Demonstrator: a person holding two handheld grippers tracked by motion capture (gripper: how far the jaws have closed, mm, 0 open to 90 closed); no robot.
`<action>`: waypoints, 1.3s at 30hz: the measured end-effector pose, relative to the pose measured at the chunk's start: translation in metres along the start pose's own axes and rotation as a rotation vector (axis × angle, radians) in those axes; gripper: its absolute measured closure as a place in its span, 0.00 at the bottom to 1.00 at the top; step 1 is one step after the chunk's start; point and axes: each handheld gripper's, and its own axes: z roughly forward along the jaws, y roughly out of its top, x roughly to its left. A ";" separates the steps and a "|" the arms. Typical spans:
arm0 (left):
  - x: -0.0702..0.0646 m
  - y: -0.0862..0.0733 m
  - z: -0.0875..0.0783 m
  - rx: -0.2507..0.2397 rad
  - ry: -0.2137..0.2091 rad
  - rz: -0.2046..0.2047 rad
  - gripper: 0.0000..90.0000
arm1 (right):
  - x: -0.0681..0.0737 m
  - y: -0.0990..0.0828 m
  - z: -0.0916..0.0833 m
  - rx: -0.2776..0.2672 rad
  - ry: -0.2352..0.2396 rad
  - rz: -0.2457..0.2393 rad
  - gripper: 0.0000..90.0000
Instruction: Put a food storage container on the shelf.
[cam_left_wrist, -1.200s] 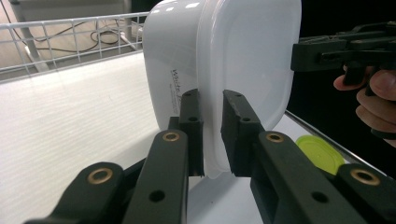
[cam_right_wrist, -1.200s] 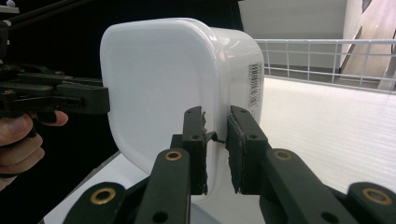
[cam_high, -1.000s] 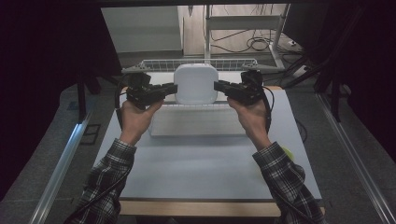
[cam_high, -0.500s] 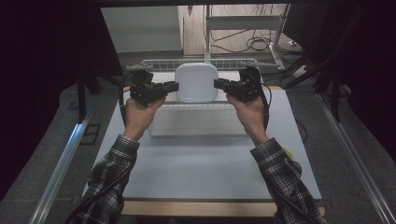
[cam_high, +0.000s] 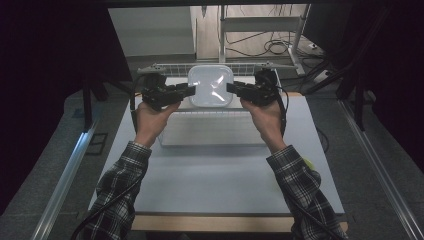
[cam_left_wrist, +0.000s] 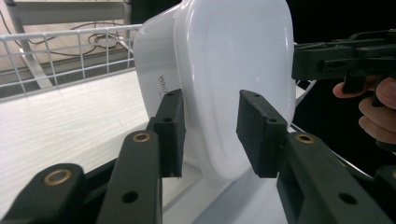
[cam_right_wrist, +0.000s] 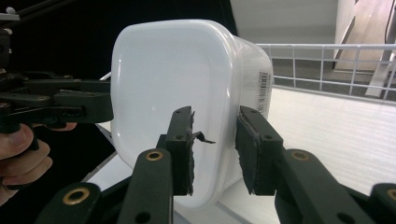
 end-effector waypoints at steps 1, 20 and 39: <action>0.001 0.000 0.001 -0.001 0.001 0.004 0.68 | 0.000 0.000 0.001 0.000 -0.002 -0.001 0.74; 0.010 0.001 0.015 0.010 0.009 0.001 0.59 | -0.004 0.000 0.012 0.039 -0.036 -0.029 0.63; 0.025 0.010 0.027 -0.001 0.058 -0.015 0.34 | -0.007 0.005 0.022 0.005 -0.107 -0.026 0.53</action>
